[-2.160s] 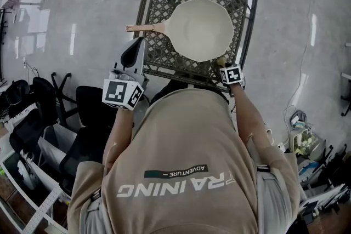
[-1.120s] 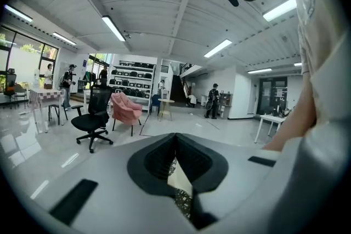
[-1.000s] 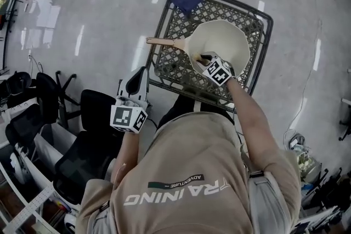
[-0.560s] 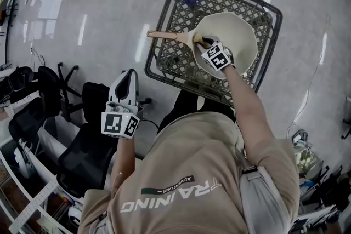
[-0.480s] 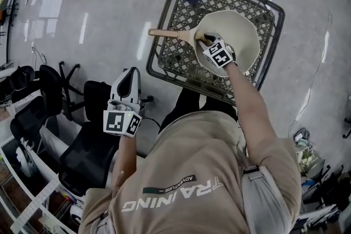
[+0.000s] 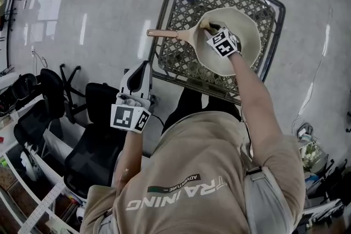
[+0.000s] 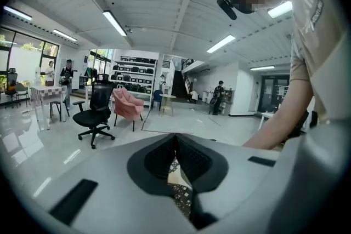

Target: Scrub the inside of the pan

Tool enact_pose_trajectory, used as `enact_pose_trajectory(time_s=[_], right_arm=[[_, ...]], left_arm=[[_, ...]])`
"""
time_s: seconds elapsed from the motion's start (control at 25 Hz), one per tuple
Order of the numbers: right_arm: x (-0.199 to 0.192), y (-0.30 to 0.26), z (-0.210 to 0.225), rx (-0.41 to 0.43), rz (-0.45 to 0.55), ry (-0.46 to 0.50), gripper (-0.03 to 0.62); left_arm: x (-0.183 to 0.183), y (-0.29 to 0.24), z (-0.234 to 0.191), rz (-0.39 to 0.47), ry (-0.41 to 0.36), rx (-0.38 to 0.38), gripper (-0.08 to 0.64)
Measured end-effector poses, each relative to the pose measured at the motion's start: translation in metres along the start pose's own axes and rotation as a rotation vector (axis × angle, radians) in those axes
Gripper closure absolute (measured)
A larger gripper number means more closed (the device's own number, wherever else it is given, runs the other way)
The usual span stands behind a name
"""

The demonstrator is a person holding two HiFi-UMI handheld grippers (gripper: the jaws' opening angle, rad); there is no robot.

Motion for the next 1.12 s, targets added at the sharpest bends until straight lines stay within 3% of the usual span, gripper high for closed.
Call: enact_pose_trajectory(time_s=[0.24,0.48,0.76,0.96,1.12], right_arm=[[-0.001,0.009,0.033,-0.104,-0.047,-0.03,0.486],[-0.013,0.02,0.056,-0.195,-0.148,0.021,0.486],[-0.032,0.049,0.085,-0.308,-0.218,-0.023,0.486],[-0.042,0.063,0.096,-0.389,-0.32,0.018,0.486],[-0.048,0.067,0.099,-0.437,-0.471,0.077,0.487]], left_arm=[[0.0,-0.007,0.001,-0.004,-0.007,-0.014,0.541],[-0.004,-0.016,0.005,-0.015,0.003,-0.034,0.541],[-0.007,-0.035,0.024,-0.003,0.015,-0.097,0.541],[-0.01,-0.043,0.036,0.01,0.03,-0.129,0.541],[-0.009,-0.046,0.044,0.028,0.049,-0.137,0.541]])
Point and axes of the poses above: the fingertips, and each gripper's own axes: y backward along the fingers, z to its right, x out of its top, the point moved 5 cm from there along y, backward along the fingers, and after that the axes turned 8 degrees about x, right-handed, at the moved point
